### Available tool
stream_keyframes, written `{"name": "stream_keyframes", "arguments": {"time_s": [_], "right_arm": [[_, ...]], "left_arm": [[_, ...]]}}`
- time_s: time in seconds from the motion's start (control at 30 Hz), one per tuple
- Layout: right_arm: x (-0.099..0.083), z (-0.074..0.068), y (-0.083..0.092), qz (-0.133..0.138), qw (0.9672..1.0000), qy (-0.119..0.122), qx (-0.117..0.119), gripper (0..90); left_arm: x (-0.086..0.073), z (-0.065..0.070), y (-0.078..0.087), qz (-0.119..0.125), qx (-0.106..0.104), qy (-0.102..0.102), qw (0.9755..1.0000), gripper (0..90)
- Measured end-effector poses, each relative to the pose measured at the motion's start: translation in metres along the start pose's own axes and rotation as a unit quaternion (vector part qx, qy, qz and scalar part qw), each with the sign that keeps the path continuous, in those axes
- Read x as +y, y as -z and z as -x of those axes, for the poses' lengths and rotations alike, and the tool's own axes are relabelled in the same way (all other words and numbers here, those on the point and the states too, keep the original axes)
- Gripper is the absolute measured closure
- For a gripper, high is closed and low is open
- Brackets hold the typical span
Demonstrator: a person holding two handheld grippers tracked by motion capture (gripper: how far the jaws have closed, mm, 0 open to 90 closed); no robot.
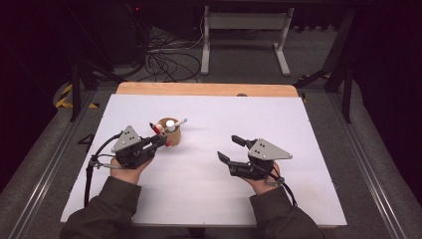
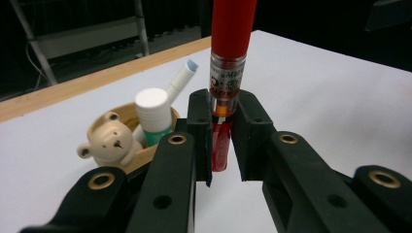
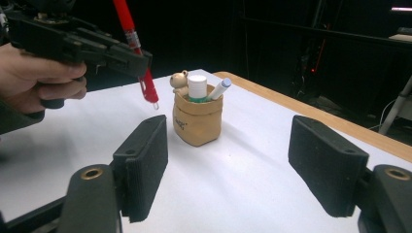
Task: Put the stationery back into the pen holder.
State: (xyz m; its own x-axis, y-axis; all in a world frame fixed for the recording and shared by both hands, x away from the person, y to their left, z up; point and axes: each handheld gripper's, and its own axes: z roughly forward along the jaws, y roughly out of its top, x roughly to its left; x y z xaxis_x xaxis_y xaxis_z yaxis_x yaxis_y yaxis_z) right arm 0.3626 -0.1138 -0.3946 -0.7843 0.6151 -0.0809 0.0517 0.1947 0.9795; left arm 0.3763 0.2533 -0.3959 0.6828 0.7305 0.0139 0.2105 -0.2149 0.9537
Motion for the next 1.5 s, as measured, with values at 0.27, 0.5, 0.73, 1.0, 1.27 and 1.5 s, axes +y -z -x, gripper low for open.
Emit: {"name": "stream_keyframes", "arguments": {"time_s": [0.27, 0.5, 0.73, 1.0, 1.27, 1.5], "right_arm": [[-0.006, 0.003, 0.007, -0.003, 1.0, -0.001, -0.008, 29.1], [-0.01, 0.008, 0.012, -0.006, 0.9998, -0.003, -0.019, 27.4], [-0.013, 0.012, 0.015, -0.009, 0.9997, -0.006, -0.024, 26.8], [-0.016, 0.014, 0.019, -0.012, 0.9995, -0.006, -0.027, 26.5], [-0.018, 0.017, 0.027, -0.003, 0.9996, -0.007, -0.029, 25.9], [-0.019, 0.019, 0.031, -0.001, 0.9995, -0.008, -0.03, 25.9]], "left_arm": [[0.01, -0.014, -0.002, 0.007, 0.016, -0.001, 0.9998, 79.3], [0.018, -0.023, -0.005, 0.019, 0.031, 0.003, 0.9993, 79.2], [0.024, -0.028, -0.011, 0.027, 0.045, 0.002, 0.9986, 79.2], [0.024, -0.036, -0.022, 0.028, 0.062, 0.011, 0.9976, 79.2], [0.019, -0.042, -0.032, 0.018, 0.073, 0.018, 0.997, 79.1], [0.016, -0.045, -0.041, 0.012, 0.08, 0.018, 0.9966, 79.1]]}}
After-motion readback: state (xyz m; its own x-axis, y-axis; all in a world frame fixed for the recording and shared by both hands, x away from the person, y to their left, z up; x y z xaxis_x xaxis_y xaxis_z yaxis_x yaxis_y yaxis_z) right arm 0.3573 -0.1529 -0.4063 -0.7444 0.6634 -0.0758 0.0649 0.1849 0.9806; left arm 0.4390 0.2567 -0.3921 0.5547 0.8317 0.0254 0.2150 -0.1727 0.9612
